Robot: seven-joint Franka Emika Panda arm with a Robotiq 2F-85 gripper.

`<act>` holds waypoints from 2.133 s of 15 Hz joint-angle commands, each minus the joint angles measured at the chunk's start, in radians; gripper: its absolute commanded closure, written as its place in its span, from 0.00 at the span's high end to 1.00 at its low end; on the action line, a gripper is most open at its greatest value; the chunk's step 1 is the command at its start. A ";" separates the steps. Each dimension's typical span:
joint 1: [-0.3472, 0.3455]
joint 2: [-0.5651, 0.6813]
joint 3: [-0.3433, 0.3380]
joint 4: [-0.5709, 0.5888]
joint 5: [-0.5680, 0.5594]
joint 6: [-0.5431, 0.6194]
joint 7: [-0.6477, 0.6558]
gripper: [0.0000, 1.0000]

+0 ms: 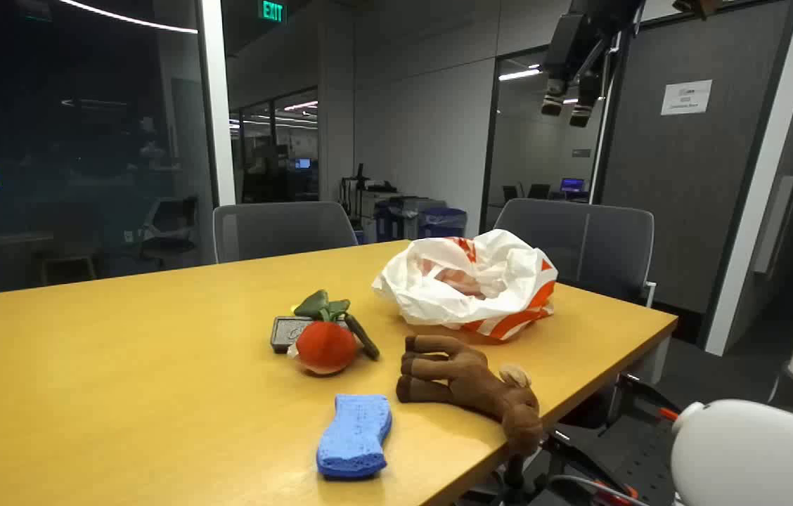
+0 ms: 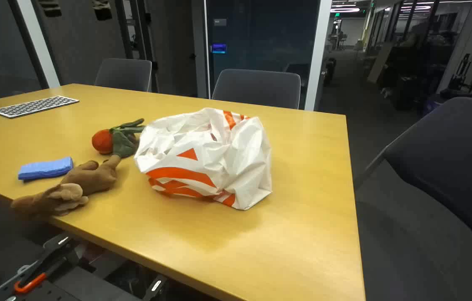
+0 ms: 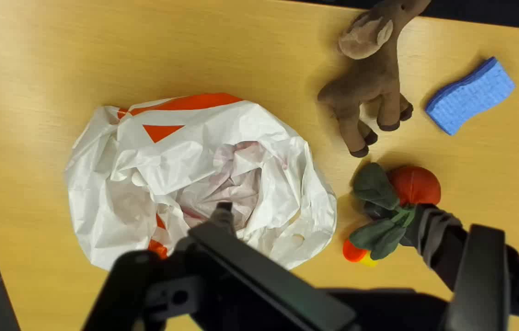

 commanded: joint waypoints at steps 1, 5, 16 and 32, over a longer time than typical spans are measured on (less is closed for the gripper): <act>-0.008 0.000 0.005 0.006 0.005 -0.003 -0.005 1.00; -0.008 -0.002 0.005 0.009 0.005 -0.002 -0.005 1.00; -0.008 -0.003 0.005 0.009 0.005 -0.002 -0.005 1.00; -0.004 0.738 0.502 0.406 -0.172 0.278 0.104 1.00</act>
